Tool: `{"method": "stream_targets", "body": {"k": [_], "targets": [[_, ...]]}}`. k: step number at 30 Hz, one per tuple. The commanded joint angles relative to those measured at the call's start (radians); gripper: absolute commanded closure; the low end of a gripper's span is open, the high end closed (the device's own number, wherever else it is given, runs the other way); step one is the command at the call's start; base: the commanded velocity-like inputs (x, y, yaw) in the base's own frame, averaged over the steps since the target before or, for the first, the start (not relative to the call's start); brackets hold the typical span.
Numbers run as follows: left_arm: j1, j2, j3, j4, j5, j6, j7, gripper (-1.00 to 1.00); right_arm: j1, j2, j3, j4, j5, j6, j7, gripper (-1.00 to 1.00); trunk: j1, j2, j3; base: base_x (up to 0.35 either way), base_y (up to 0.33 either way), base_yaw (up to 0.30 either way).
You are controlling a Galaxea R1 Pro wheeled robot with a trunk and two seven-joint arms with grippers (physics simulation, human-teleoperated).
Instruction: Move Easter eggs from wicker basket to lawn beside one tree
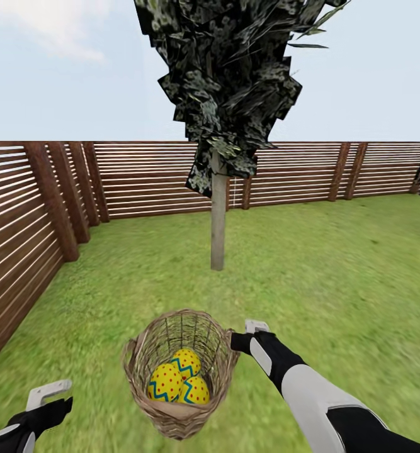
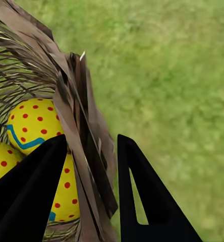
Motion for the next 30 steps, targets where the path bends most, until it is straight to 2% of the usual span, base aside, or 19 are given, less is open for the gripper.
{"method": "stream_targets", "body": {"k": [1, 7, 12, 16, 20, 21, 23, 25, 30], "targets": [[-0.001, 0.000, 0.000, 0.000, -0.002, 0.000, 0.001, -1.00, -0.001, 0.000, -0.003, -0.003, -0.015, 0.004, -0.005, 1.00, 0.001, -0.001, -0.001, 0.320, 0.000, 0.049], [-0.001, -0.008, 0.000, -0.021, 0.004, 0.001, 0.004, -1.00, -0.001, 0.000, -0.005, -0.006, -0.015, 0.009, -0.006, 1.00, 0.001, -0.001, -0.001, 0.320, 0.000, 0.202], [0.001, -0.012, 0.000, -0.141, 0.005, 0.087, 0.003, -1.00, -0.001, 0.000, -0.004, -0.006, -0.015, 0.016, -0.006, 1.00, 0.001, -0.001, -0.001, 0.321, 0.000, 0.026], [0.001, -0.015, 0.003, -0.154, 0.009, 0.138, 0.003, -1.00, -0.001, 0.000, -0.004, -0.012, -0.015, 0.019, -0.006, 1.00, 0.001, -0.001, -0.001, 0.322, 0.000, 0.002], [0.002, -0.026, 0.004, -0.145, 0.016, 0.147, 0.007, -1.00, -0.001, 0.000, -0.003, -0.016, -0.015, 0.021, -0.006, 1.00, 0.001, -0.001, -0.001, 0.229, 0.000, 0.000], [0.002, -0.028, 0.018, -0.143, 0.038, 0.144, 0.009, -1.00, -0.001, 0.000, -0.003, -0.018, -0.015, 0.021, -0.006, 1.00, 0.001, -0.001, -0.001, 0.250, 0.000, 0.000], [0.002, -0.030, 0.086, -0.105, 0.077, 0.135, 0.010, -1.00, -0.001, 0.000, -0.003, -0.021, -0.015, 0.022, -0.006, 1.00, 0.001, -0.001, -0.001, 0.303, 0.000, 0.000], [0.001, -0.030, 0.113, -0.090, 0.088, 0.130, 0.010, -1.00, -0.001, 0.000, -0.003, -0.021, -0.015, 0.023, -0.006, 1.00, 0.001, -0.001, -0.001, 0.328, 0.000, 0.000], [0.002, -0.030, 0.125, -0.078, 0.092, 0.128, 0.010, -1.00, -0.001, 0.000, -0.003, -0.021, -0.015, 0.023, -0.006, 1.00, 0.001, -0.001, -0.001, 0.337, 0.000, 0.009]]}}
